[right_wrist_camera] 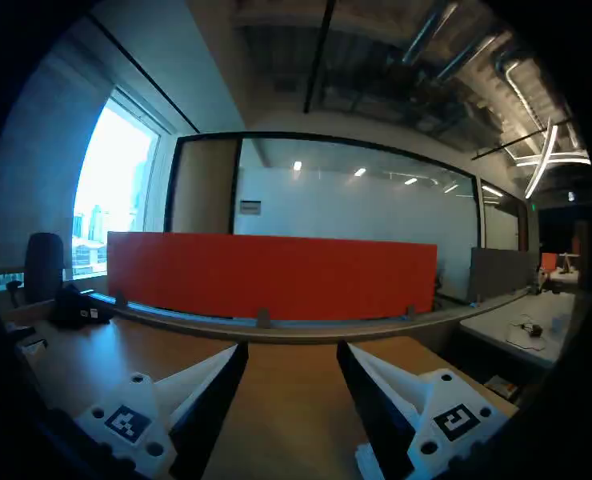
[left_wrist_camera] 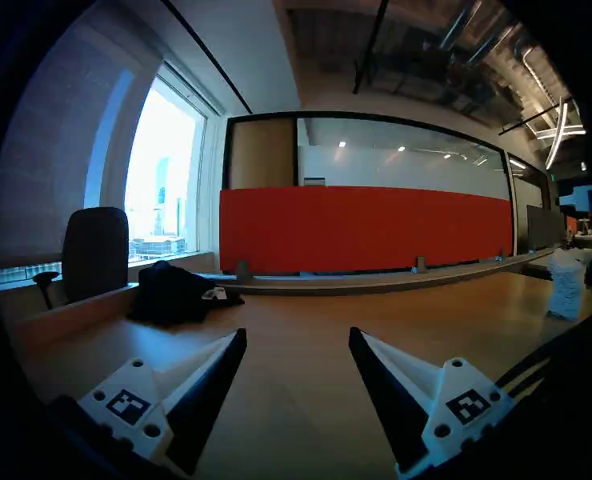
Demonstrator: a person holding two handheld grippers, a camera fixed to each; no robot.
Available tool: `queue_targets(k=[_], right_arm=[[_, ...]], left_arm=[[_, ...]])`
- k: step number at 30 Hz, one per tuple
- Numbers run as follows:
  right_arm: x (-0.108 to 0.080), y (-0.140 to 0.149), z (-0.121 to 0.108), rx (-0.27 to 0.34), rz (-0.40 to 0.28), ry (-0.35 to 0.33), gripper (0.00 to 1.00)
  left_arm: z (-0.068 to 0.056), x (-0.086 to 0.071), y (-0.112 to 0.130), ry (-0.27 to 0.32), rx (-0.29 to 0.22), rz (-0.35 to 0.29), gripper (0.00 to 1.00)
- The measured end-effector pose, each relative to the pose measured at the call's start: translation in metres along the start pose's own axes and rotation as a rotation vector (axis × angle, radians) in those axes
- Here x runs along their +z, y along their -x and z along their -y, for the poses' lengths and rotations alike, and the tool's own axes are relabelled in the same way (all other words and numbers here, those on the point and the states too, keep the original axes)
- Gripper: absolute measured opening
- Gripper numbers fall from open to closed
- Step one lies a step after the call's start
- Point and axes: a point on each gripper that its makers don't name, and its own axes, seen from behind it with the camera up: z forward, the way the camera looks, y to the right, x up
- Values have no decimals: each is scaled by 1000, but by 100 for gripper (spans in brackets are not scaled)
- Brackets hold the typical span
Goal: Fold towel
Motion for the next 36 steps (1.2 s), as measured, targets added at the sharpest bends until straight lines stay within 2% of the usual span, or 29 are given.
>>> queue_targets(k=[9,20,32,36], right_arm=[[2,28,11,20,-16,-43,88],[1,76,-5,45,6,-34,90],[1,112,-7,57,17,-46,90],[1,119,-9,78,14,-36,91]], left_arm=[[0,0,0,0,-1,0,96],[0,0,0,0,-1,-1,97],[0,-1,0,0,-1,-1,96],[0,-1,1,0,-1,-2,97]])
